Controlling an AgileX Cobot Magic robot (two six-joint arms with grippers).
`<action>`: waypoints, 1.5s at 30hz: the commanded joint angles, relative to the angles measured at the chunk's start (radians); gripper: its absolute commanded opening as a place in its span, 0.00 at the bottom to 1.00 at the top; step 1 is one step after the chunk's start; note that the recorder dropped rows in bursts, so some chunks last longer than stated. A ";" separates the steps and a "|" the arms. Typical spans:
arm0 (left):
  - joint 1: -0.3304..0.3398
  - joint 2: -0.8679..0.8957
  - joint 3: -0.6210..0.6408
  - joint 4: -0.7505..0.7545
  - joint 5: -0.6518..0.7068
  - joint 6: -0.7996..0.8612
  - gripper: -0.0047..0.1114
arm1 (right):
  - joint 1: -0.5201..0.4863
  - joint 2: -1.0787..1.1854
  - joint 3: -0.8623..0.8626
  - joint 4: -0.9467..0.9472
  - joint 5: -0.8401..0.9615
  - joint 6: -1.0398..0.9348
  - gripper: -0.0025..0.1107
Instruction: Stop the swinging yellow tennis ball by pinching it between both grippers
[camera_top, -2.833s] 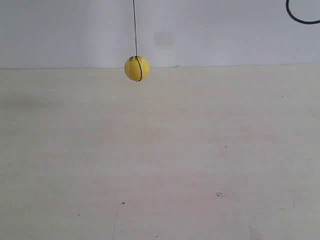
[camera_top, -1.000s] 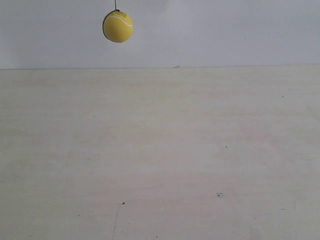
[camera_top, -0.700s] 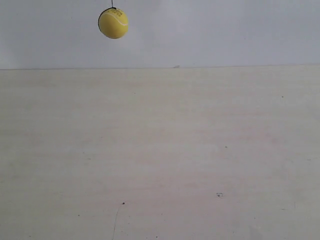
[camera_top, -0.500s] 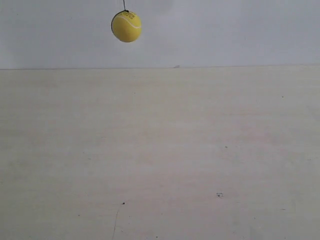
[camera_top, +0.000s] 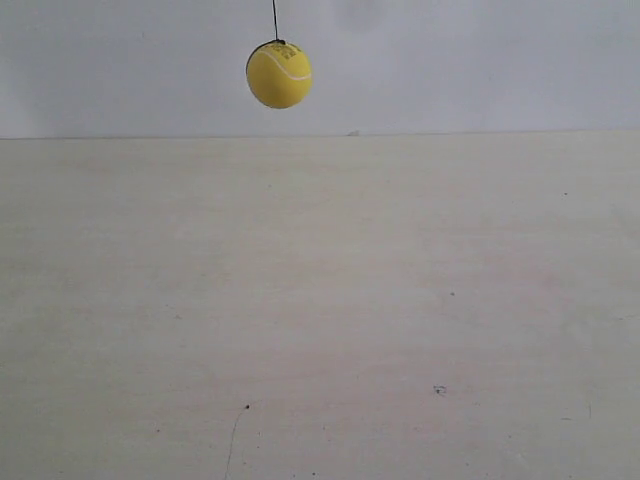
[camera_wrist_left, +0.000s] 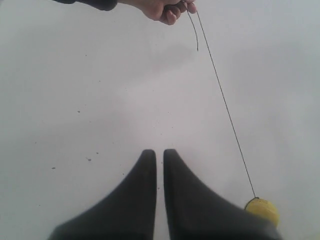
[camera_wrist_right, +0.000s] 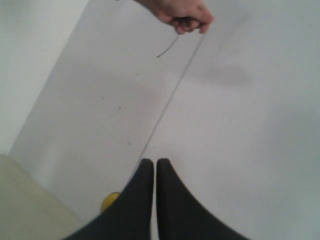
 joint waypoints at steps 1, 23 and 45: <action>-0.001 -0.003 0.003 -0.006 0.002 -0.015 0.08 | -0.001 -0.001 0.010 0.004 0.235 0.167 0.02; -0.001 -0.003 0.003 -0.006 0.002 -0.015 0.08 | 0.236 -0.001 0.467 0.004 0.677 0.232 0.02; -0.001 -0.003 0.003 -0.006 0.000 -0.015 0.08 | 0.236 -0.001 0.553 1.601 0.617 -1.541 0.02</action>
